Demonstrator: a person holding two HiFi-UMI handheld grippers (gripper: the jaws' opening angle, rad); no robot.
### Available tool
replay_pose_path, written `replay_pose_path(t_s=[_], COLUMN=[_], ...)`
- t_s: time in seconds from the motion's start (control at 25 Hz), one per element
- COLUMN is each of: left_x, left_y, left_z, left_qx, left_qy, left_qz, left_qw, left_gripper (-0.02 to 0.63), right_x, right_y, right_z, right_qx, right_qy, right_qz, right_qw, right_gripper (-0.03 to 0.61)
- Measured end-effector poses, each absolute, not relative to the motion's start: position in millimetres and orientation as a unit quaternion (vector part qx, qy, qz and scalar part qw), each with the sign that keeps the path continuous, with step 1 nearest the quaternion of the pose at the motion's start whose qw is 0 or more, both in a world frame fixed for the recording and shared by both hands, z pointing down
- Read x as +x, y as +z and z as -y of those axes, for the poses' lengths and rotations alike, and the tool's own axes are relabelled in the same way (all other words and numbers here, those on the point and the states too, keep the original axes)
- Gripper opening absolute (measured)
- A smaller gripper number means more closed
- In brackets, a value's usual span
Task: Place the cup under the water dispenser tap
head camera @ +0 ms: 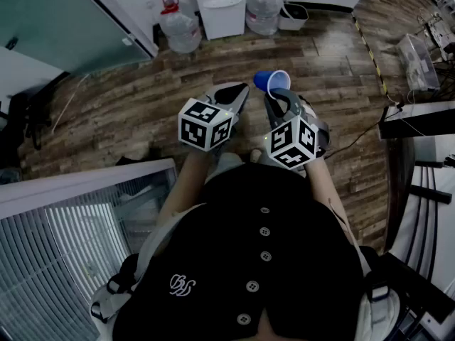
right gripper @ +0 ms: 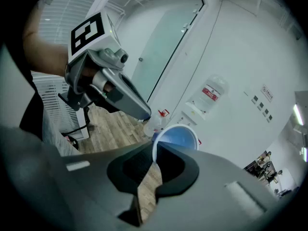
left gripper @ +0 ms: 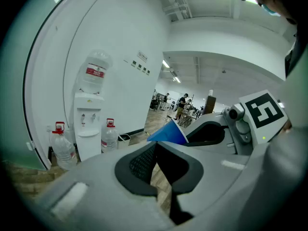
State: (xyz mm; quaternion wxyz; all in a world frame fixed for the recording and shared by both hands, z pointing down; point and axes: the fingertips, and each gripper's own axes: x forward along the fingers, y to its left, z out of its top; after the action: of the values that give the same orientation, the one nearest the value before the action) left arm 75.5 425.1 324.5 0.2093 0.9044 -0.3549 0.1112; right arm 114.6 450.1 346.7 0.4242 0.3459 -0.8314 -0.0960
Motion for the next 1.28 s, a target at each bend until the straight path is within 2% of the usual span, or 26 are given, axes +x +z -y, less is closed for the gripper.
replay_pose_path(t_s=[0.56, 1.28], left_x=[62, 30], left_y=[322, 341], left_z=[-422, -419], left_qx=[0.906, 0.906], left_qy=[0.124, 0.135], left_qz=[0.357, 0.344], left_qw=[0.19, 0.204], left_gripper=[0.002, 0.002], right_x=[81, 71], right_y=[343, 343], right_z=[-443, -435], right_qx=[0.316, 0.363], right_qy=[-0.132, -0.092], right_qz=[0.836, 0.834], right_qw=[0.429, 0.405], right_gripper=[0.018, 0.021])
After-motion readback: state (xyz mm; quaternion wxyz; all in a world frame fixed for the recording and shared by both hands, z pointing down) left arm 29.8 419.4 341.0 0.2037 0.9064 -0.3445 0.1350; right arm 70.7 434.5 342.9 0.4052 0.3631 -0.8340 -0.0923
